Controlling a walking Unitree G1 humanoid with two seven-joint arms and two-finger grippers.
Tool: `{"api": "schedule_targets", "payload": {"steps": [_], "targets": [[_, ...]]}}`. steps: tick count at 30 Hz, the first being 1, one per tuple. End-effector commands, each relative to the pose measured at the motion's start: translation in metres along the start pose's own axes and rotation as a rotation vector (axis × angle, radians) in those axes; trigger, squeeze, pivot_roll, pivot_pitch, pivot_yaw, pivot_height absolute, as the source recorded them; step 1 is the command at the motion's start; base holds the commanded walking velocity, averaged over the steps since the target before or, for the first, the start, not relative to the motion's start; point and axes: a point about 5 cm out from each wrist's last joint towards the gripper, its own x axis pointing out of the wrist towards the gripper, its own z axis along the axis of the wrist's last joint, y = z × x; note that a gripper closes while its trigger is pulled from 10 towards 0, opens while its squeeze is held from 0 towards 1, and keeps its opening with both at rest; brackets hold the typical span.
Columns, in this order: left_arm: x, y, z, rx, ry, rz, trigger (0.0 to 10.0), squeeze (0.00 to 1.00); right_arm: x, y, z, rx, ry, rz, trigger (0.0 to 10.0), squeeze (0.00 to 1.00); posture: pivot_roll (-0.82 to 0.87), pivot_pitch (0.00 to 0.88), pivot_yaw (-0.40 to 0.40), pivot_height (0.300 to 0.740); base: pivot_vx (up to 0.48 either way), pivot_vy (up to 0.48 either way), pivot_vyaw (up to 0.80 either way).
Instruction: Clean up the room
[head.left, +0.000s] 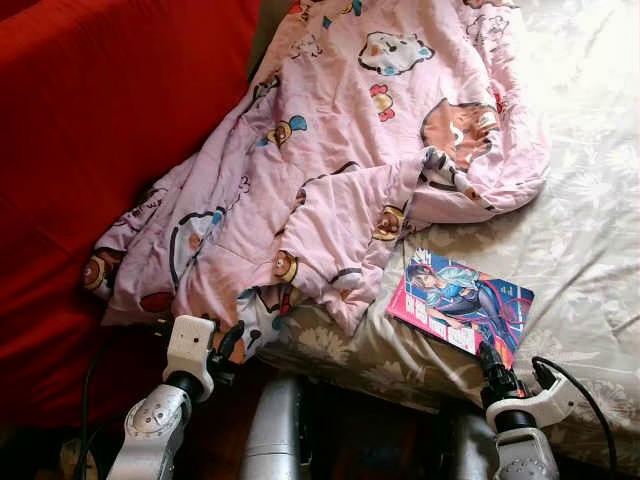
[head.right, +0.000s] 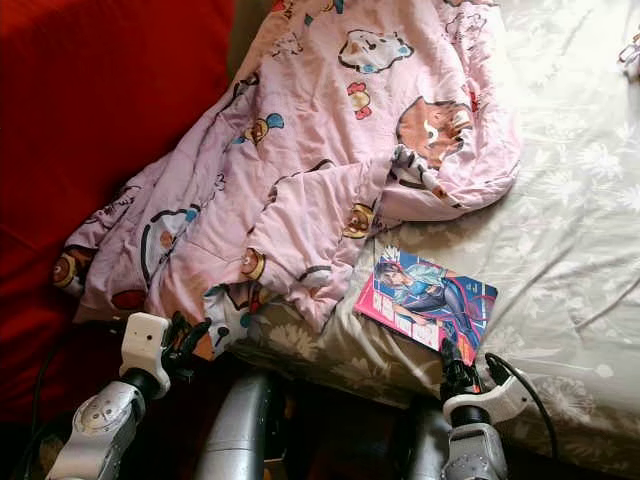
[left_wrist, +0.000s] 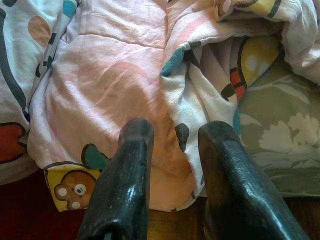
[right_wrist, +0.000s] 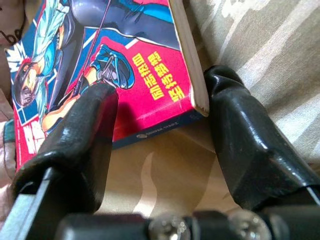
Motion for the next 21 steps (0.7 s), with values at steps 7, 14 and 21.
{"api": "schedule_targets", "payload": {"steps": [7, 14, 21], "targets": [[-0.006, 0.004, -0.009, 0.020, 0.048, 0.006, 10.0, 0.00, -0.001, 0.003, -0.009, 0.044, 0.019, 0.010, 0.0, 0.00, 0.17, 0.246, 0.170, 0.602, 0.000, 0.000, 0.00], [-0.006, 0.004, -0.009, 0.022, 0.050, 0.006, 10.0, 0.00, 0.004, 0.010, -0.008, 0.051, 0.005, 0.040, 0.0, 0.00, 0.17, 0.248, 0.170, 0.602, 0.000, 0.000, 0.00], [-0.006, 0.003, -0.010, 0.019, 0.052, 0.005, 10.0, 0.00, 0.005, 0.013, -0.010, 0.038, 0.025, 0.055, 0.0, 0.00, 0.17, 0.244, 0.168, 0.602, 0.000, 0.000, 0.00]]}}
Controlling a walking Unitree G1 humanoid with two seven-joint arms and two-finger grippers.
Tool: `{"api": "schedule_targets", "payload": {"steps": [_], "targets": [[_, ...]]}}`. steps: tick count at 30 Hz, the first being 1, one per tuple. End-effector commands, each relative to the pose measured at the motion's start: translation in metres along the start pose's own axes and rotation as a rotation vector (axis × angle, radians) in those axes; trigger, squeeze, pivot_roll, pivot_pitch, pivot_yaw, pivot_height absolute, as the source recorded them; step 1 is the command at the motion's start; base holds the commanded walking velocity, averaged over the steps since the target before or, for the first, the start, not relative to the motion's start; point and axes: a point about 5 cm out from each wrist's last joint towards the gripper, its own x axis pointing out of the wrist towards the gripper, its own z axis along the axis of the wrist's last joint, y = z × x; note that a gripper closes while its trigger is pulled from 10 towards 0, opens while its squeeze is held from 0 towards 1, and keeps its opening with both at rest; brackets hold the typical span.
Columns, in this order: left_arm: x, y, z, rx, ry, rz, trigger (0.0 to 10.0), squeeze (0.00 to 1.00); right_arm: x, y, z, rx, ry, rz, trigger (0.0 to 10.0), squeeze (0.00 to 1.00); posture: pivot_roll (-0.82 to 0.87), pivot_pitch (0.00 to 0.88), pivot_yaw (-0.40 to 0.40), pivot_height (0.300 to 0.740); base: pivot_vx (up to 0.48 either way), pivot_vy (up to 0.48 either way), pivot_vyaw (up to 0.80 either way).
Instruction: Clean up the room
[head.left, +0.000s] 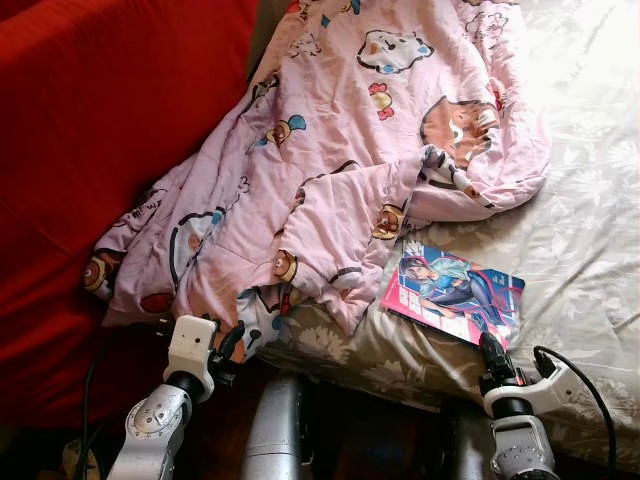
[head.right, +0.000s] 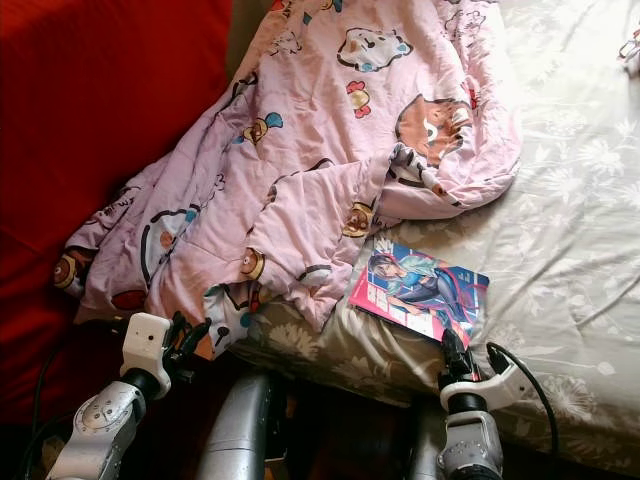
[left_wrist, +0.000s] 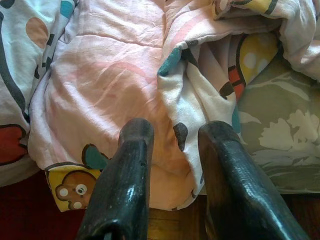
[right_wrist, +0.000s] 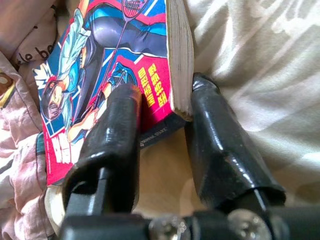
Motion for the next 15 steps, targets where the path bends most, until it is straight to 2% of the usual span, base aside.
{"api": "schedule_targets", "payload": {"steps": [1, 15], "targets": [[-0.0057, 0.0029, -0.0100, 0.009, 0.049, 0.005, 10.0, 0.00, -0.0069, -0.0038, -0.0139, 0.014, 0.054, -0.021, 0.0, 0.00, 0.17, 0.244, 0.168, 0.602, 0.000, 0.000, 0.00], [-0.0026, 0.0018, -0.0099, 0.017, 0.049, -0.001, 10.0, 0.00, -0.0072, -0.0048, -0.0148, 0.031, 0.044, -0.045, 0.0, 0.00, 0.17, 0.233, 0.166, 0.602, 0.000, 0.000, 0.00]]}}
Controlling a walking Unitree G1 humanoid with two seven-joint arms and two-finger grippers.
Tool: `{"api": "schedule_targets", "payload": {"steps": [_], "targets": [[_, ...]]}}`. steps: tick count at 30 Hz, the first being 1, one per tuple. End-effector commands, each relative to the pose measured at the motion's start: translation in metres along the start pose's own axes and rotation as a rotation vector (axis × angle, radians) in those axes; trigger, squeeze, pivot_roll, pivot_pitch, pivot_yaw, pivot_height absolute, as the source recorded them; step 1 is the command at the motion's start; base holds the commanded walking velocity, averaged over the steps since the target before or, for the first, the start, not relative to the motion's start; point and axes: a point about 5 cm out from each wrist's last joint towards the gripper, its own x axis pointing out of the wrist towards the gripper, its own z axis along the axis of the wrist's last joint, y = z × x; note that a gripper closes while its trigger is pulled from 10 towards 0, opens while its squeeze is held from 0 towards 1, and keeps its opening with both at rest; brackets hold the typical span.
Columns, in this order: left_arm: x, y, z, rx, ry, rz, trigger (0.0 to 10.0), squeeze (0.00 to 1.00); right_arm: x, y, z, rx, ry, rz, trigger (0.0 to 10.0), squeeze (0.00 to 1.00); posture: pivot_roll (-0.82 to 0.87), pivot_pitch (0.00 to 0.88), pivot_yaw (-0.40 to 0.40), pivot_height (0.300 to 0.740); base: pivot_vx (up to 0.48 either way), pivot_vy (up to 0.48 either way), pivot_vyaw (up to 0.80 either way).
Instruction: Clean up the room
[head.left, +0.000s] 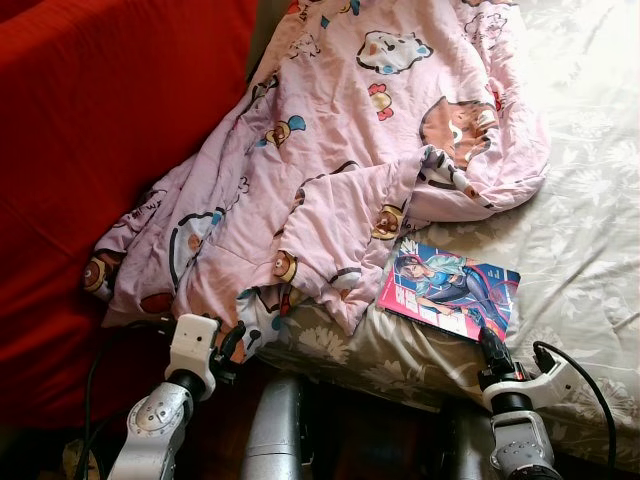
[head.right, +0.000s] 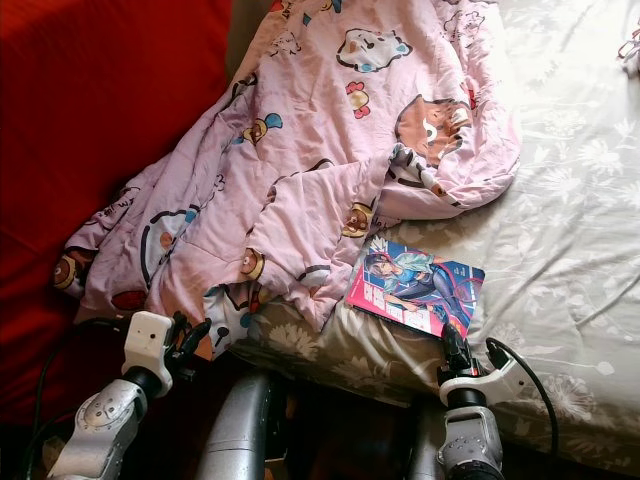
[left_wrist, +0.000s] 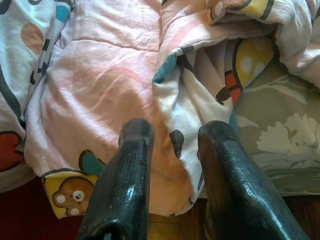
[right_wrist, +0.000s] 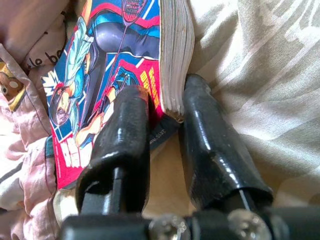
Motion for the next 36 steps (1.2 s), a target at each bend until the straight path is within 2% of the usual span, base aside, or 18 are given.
{"api": "schedule_targets", "payload": {"steps": [1, 5, 9, 11, 13, 15, 19, 25, 26, 27, 28, 30, 32, 36], "targets": [[-0.006, 0.003, -0.011, 0.011, 0.049, 0.009, 10.0, 0.00, -0.009, -0.008, -0.015, 0.027, 0.049, -0.059, 0.0, 0.00, 0.17, 0.230, 0.166, 0.602, 0.000, 0.000, 0.00], [-0.005, 0.003, -0.011, 0.010, 0.048, 0.010, 10.0, 0.00, -0.008, -0.007, -0.012, 0.031, 0.026, -0.061, 0.0, 0.00, 0.16, 0.221, 0.161, 0.602, 0.000, 0.000, 0.00], [0.000, 0.001, -0.011, 0.003, 0.045, 0.017, 10.0, 0.00, 0.000, 0.005, -0.002, 0.035, -0.051, 0.012, 0.0, 0.00, 0.15, 0.204, 0.148, 0.602, 0.000, 0.000, 0.00], [0.002, -0.001, -0.011, -0.001, 0.040, 0.019, 10.0, 0.00, 0.003, 0.011, 0.004, -0.016, -0.088, 0.035, 0.0, 0.00, 0.14, 0.196, 0.143, 0.602, 0.000, 0.000, 0.00], [0.007, -0.003, -0.010, -0.012, 0.032, 0.029, 10.0, 0.00, 0.007, 0.020, 0.017, -0.063, -0.179, 0.040, 0.0, 0.00, 0.12, 0.174, 0.129, 0.602, 0.000, 0.000, 0.00], [0.008, -0.004, -0.010, -0.015, 0.030, 0.032, 10.0, 0.00, 0.008, 0.023, 0.020, -0.072, -0.195, 0.048, 0.0, 0.00, 0.12, 0.165, 0.123, 0.602, 0.000, 0.000, 0.00], [0.014, -0.006, -0.008, -0.029, 0.018, 0.042, 10.0, 0.00, 0.011, 0.041, 0.030, -0.136, -0.241, 0.115, 0.0, 0.00, 0.10, 0.136, 0.106, 0.602, 0.000, 0.000, 0.00], [0.021, -0.008, -0.006, -0.045, 0.005, 0.061, 10.0, 0.00, 0.012, 0.057, 0.040, -0.292, -0.266, 0.128, 0.0, 0.00, 0.07, 0.104, 0.081, 0.602, 0.000, 0.000, 0.00], [0.023, -0.008, -0.004, -0.055, -0.005, 0.074, 10.0, 0.00, 0.011, 0.065, 0.040, -0.368, -0.255, 0.149, 0.5, 0.00, 0.07, 0.097, 0.072, 0.602, 0.000, 0.000, 0.00], [0.023, -0.008, -0.004, -0.055, -0.005, 0.074, 10.0, 0.00, 0.011, 0.065, 0.040, -0.368, -0.255, 0.149, 0.5, 0.00, 0.07, 0.097, 0.072, 0.602, 0.000, 0.000, 0.00], [0.026, -0.008, -0.003, -0.071, -0.012, 0.087, 10.0, 0.00, 0.010, 0.072, 0.040, -0.454, -0.238, 0.164, 10.0, 0.00, 0.07, 0.088, 0.062, 0.602, 0.000, 0.000, 0.00], [0.027, -0.008, -0.002, -0.078, -0.013, 0.092, 10.0, 0.00, 0.009, 0.074, 0.039, -0.490, -0.229, 0.164, 10.0, 0.00, 0.06, 0.086, 0.060, 0.602, 0.000, 0.000, 0.00], [0.029, -0.011, -0.003, -0.091, -0.015, 0.099, 10.0, 0.00, 0.004, 0.084, 0.039, -0.603, -0.209, 0.220, 10.0, 0.00, 0.04, 0.074, 0.042, 0.602, 0.000, 0.000, 0.00], [0.031, -0.013, -0.004, -0.116, -0.020, 0.123, 10.0, 0.00, 0.002, 0.089, 0.043, -0.717, -0.212, 0.226, 10.0, 0.00, 0.04, 0.070, 0.033, 0.602, 0.000, 0.000, 0.00]]}}
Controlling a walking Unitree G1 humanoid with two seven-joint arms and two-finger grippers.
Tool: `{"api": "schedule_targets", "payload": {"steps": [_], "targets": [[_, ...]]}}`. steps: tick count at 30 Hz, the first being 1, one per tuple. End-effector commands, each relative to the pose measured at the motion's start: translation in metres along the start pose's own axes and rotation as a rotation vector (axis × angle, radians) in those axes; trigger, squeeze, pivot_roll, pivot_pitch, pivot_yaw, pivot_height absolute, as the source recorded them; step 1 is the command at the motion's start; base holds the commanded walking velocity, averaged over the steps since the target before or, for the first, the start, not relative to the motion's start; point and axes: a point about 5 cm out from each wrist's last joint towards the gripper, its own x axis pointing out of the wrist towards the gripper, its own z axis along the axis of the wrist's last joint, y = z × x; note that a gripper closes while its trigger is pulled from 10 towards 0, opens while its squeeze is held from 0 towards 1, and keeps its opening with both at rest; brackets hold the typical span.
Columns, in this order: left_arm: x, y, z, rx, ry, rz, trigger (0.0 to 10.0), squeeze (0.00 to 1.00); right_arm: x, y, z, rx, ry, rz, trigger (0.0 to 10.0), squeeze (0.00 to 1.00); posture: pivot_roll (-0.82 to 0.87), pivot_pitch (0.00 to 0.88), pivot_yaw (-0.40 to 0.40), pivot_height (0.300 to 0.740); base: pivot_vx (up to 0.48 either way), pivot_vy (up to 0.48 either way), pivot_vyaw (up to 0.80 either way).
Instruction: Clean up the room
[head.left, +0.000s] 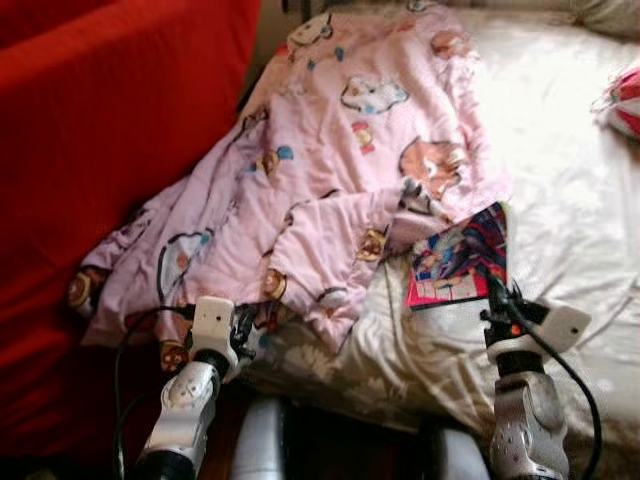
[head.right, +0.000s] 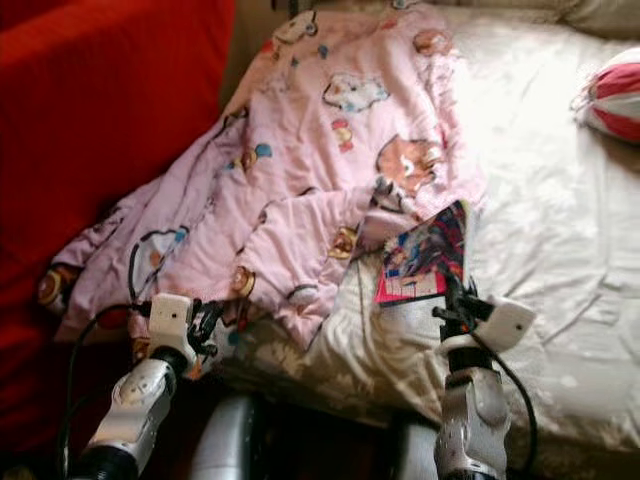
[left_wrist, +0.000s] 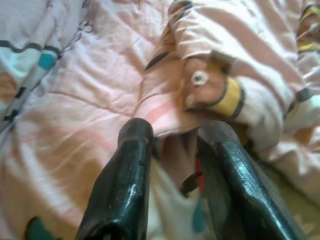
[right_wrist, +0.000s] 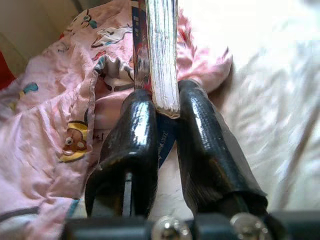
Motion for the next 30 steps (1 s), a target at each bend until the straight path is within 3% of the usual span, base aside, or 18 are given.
{"api": "schedule_targets", "payload": {"steps": [1, 8, 15, 17, 24, 30], "targets": [[-0.002, 0.004, -0.007, -0.050, 0.018, 0.048, 10.0, 0.00, 0.005, 0.002, 0.015, -0.031, -0.056, -0.007, 10.0, 0.00, 0.02, 0.063, 0.027, 0.602, 0.000, 0.000, 0.00], [0.005, 0.004, -0.002, -0.102, 0.007, 0.074, 10.0, 0.00, 0.014, 0.012, 0.032, -0.078, -0.093, -0.007, 10.0, 0.00, 0.02, 0.057, 0.028, 0.632, 0.000, 0.000, 0.00], [0.000, 0.010, -0.014, -0.092, 0.054, 0.096, 10.0, 0.00, 0.012, 0.017, 0.020, -0.055, -0.048, -0.018, 10.0, 0.00, 0.02, 0.046, 0.037, 0.667, 0.000, 0.000, 0.00], [-0.009, 0.017, -0.029, -0.097, 0.118, 0.126, 10.0, 0.00, 0.009, 0.019, 0.016, -0.067, -0.031, -0.028, 10.0, 0.00, 0.02, 0.040, 0.040, 0.687, 0.000, 0.000, 0.00], [-0.023, 0.026, -0.051, -0.093, 0.217, 0.168, 10.0, 0.00, 0.005, 0.016, 0.010, -0.086, 0.000, -0.026, 10.0, 0.00, 0.02, 0.000, 0.033, 0.727, 0.000, 0.000, 0.00], [-0.037, 0.026, -0.070, -0.094, 0.308, 0.187, 10.0, 0.00, 0.003, 0.020, 0.006, -0.087, 0.026, 0.033, 10.0, 0.00, 0.02, 0.000, 0.020, 0.740, 0.000, 0.000, 0.00]]}}
